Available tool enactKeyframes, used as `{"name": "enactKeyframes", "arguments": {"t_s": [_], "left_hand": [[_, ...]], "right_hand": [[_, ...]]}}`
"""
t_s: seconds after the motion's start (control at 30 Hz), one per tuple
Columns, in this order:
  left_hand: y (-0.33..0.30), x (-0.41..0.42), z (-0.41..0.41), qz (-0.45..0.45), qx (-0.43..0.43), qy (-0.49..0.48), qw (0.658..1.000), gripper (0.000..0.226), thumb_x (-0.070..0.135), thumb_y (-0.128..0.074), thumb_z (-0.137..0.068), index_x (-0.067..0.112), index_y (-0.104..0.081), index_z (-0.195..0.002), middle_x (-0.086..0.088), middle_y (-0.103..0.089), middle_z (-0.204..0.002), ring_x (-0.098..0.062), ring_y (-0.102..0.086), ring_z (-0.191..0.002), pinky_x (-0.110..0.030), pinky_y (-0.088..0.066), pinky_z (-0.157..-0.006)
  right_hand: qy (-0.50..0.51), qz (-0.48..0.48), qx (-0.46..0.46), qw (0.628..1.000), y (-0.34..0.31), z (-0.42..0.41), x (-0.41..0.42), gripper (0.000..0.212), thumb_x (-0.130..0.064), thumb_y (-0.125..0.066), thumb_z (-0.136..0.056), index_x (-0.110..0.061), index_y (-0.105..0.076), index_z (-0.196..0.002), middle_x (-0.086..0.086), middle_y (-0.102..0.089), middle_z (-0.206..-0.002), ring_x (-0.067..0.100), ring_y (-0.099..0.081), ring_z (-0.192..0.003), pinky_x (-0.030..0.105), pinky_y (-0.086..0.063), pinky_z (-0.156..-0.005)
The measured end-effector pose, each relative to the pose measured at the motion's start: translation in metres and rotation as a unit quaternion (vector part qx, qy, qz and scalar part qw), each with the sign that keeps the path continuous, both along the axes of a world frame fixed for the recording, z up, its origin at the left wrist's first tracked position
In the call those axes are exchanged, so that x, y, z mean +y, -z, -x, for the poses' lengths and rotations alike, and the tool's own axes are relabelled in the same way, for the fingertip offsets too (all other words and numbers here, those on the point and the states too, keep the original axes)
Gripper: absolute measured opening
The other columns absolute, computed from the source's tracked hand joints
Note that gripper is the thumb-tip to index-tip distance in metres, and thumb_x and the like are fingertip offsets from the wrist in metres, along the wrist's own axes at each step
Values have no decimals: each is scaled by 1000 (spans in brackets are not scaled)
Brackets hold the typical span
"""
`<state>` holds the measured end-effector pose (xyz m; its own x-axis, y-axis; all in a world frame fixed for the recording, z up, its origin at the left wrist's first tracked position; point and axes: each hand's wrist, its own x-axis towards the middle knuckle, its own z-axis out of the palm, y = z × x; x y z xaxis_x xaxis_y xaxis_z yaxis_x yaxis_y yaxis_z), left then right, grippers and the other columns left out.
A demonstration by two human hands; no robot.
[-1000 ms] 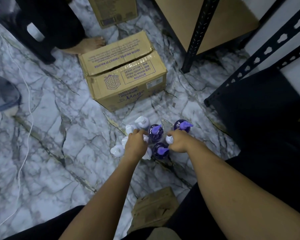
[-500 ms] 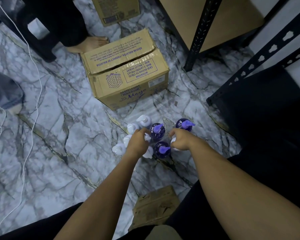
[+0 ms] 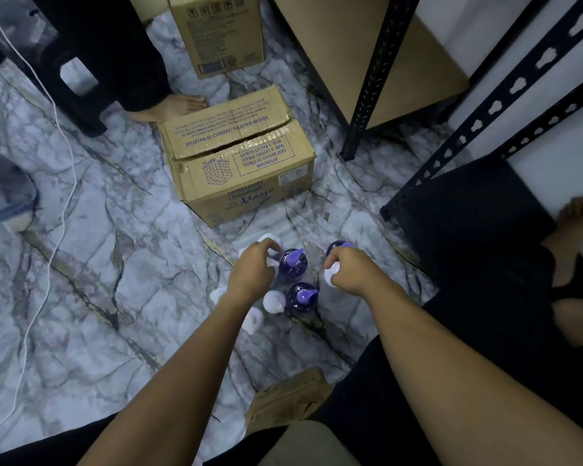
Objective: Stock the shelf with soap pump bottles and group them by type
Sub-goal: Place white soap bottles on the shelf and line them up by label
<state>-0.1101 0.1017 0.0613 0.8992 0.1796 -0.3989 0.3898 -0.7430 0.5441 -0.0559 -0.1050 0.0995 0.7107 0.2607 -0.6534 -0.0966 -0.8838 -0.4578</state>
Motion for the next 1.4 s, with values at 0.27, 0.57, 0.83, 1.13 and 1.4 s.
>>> {"name": "enactKeyframes", "arguments": {"t_s": [0.27, 0.57, 0.83, 1.13, 1.4], "left_hand": [[-64, -4, -28, -61, -50, 37, 996, 39, 8, -60, -87, 26, -57, -122, -4, -64, -113, -24, -61, -98, -31, -43, -68], [-148, -25, -45, -40, -127, 61, 989, 35, 9, -63, -84, 27, -60, -114, 3, -66, -112, -21, -62, -100, -41, -56, -78], [-253, -50, -72, -35, -231, 122, 965, 38, 15, -62, -91, 25, -57, -127, -4, -63, -107, -21, -57, -85, -37, -51, -72], [-383, -105, -82, 8, -383, 153, 911, 30, 11, -63, -90, 25, -65, -116, 7, -60, -91, -15, -58, -76, -10, -38, -54], [-492, -175, -84, 80, -475, 216, 849, 24, 22, -66, -92, 33, -63, -113, 12, -58, -91, 0, -54, -79, -11, -37, -63]], "right_hand": [[38, -11, -133, 990, -66, 3, -12, 28, -12, -61, -82, -19, -67, -109, 3, -61, -112, 25, -60, -98, 27, -42, -66], [34, -54, -259, 964, -173, -8, -27, 27, -16, -66, -79, -26, -65, -104, 3, -63, -110, 23, -62, -94, 39, -57, -74], [35, -53, -369, 927, -287, -16, -60, 29, -16, -61, -81, -27, -64, -107, 0, -60, -107, 21, -61, -92, 38, -56, -73], [71, -69, -497, 862, -422, 0, -128, 24, -22, -69, -85, -26, -68, -109, -12, -59, -88, 4, -57, -82, 22, -43, -66], [138, -38, -586, 797, -530, 36, -202, 23, -27, -73, -85, -26, -70, -108, -7, -63, -86, 0, -56, -73, 13, -37, -60]]}}
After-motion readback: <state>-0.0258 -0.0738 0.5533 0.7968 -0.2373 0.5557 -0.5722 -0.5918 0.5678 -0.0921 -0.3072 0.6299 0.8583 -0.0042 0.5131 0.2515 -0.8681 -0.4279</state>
